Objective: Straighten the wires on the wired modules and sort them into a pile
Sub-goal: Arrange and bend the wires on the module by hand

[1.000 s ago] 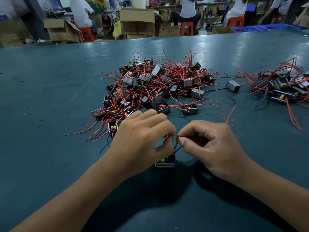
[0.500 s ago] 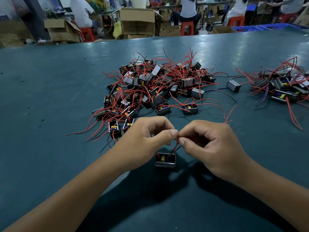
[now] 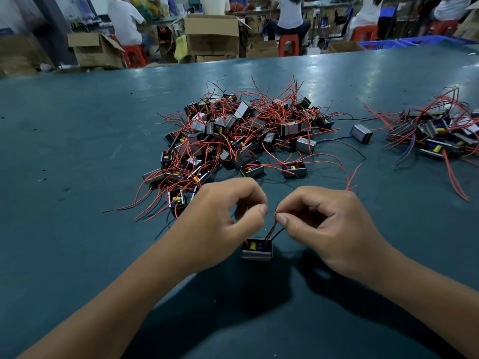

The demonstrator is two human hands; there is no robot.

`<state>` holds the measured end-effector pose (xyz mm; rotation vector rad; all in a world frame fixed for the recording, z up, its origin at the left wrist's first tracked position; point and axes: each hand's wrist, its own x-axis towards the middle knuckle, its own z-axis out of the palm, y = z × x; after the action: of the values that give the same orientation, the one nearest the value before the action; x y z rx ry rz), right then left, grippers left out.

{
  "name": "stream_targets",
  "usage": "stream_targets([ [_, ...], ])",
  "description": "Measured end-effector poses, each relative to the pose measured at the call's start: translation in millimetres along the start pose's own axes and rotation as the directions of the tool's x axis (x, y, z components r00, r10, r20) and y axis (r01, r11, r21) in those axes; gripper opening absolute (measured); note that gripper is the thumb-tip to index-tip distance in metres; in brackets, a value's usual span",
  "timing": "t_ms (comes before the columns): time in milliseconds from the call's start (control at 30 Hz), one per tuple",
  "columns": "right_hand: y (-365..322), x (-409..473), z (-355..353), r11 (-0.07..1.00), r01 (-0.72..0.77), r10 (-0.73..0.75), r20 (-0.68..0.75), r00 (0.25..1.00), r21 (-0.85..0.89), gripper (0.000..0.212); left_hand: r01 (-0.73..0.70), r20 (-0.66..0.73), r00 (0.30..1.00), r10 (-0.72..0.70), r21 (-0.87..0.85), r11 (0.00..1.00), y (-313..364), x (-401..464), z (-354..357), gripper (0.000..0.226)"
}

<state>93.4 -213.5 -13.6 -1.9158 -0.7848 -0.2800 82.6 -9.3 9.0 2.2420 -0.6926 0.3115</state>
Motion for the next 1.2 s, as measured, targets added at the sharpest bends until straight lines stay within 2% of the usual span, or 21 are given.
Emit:
stream_targets([
  [67, 1, 1, 0, 1.000, -0.014, 0.014, 0.014, 1.000, 0.011, 0.008, -0.236, -0.061, 0.962, 0.265, 0.300, 0.924, -3, 1, -5, 0.007],
  [133, 1, 1, -1, 1.000, -0.016, 0.016, 0.037, 0.999, 0.016, 0.007, -0.362, -0.042, 0.909, 0.416, 0.418, 0.833, -9, 3, -9, 0.006],
  [200, 1, 0, -2, 0.999, -0.017, 0.014, 0.064, 0.998, 0.039, 0.007, -0.428, 0.014, 0.880, 0.475, 0.460, 0.778, -12, 3, -11, 0.008],
  [367, 1, 0, -3, 0.998, -0.011, 0.005, 0.092, 0.996, 0.067, 0.016, -0.449, 0.014, 0.857, 0.515, 0.509, 0.734, -10, 1, -13, 0.011],
  [500, 0, 1, -4, 0.994, -0.030, 0.015, 0.133, 0.991, 0.106, 0.007, -0.485, 0.061, 0.839, 0.540, 0.534, 0.693, -12, 0, -18, 0.020],
  [667, 1, 0, -4, 0.992, -0.054, 0.036, 0.159, 0.987, 0.111, 0.014, -0.513, 0.089, 0.815, 0.572, 0.568, 0.643, -17, -1, -19, 0.025],
  [833, -1, 1, -4, 0.988, -0.064, 0.040, 0.167, 0.985, 0.140, 0.019, -0.525, 0.075, 0.808, 0.584, 0.544, 0.655, -16, -2, -17, 0.030],
  [1033, 0, 0, -4, 0.980, -0.100, 0.072, 0.167, 0.983, 0.170, 0.013, -0.525, 0.089, 0.810, 0.579, 0.550, 0.650, -17, -3, -19, 0.027],
  [1133, 0, 1, -4, 0.984, -0.085, 0.061, 0.146, 0.987, 0.159, 0.014, -0.522, 0.090, 0.812, 0.577, 0.556, 0.647, -15, -4, -19, 0.033],
  [1200, 0, 1, -4, 0.987, -0.073, 0.051, 0.158, 0.986, 0.141, 0.012, -0.525, 0.092, 0.810, 0.579, 0.552, 0.648, -13, -4, -20, 0.029],
])
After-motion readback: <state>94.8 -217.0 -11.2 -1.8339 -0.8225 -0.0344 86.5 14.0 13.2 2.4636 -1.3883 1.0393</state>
